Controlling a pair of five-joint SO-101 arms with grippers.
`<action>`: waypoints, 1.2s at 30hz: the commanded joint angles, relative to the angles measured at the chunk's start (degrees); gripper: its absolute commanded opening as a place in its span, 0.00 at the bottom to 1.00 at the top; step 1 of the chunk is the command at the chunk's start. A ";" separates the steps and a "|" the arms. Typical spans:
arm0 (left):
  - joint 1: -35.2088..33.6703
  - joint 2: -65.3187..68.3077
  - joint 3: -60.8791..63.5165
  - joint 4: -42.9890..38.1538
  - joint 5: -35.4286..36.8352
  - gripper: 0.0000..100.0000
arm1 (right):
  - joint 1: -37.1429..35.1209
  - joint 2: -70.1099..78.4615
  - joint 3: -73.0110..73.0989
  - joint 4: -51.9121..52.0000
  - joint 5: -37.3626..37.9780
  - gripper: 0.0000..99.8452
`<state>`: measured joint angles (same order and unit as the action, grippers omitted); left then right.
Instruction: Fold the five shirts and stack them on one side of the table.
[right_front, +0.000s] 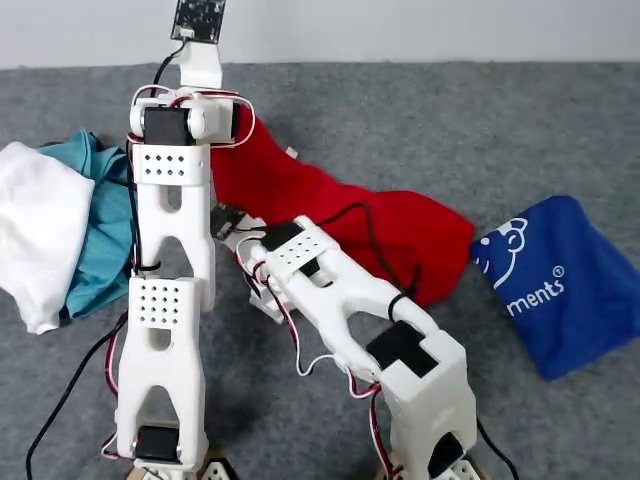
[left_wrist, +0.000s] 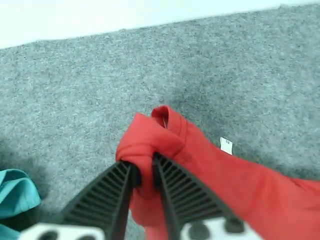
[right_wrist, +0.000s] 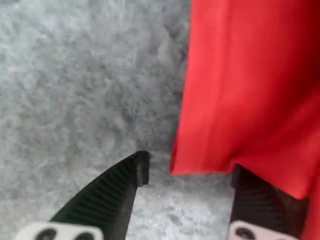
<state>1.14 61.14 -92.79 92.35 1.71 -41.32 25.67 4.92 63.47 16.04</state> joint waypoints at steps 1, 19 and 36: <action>0.26 -4.84 -3.47 -0.44 -0.26 0.02 | 1.63 2.24 -1.05 -1.01 0.35 0.32; 0.35 -4.75 -3.47 -0.44 -0.26 0.02 | 6.37 12.26 -17.05 5.76 9.05 0.01; 0.26 -4.48 -3.38 -0.35 -0.26 0.02 | 20.79 -5.14 -18.81 30.46 8.97 0.01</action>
<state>1.14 61.14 -92.79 92.35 1.89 -23.21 27.25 -13.27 90.90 24.40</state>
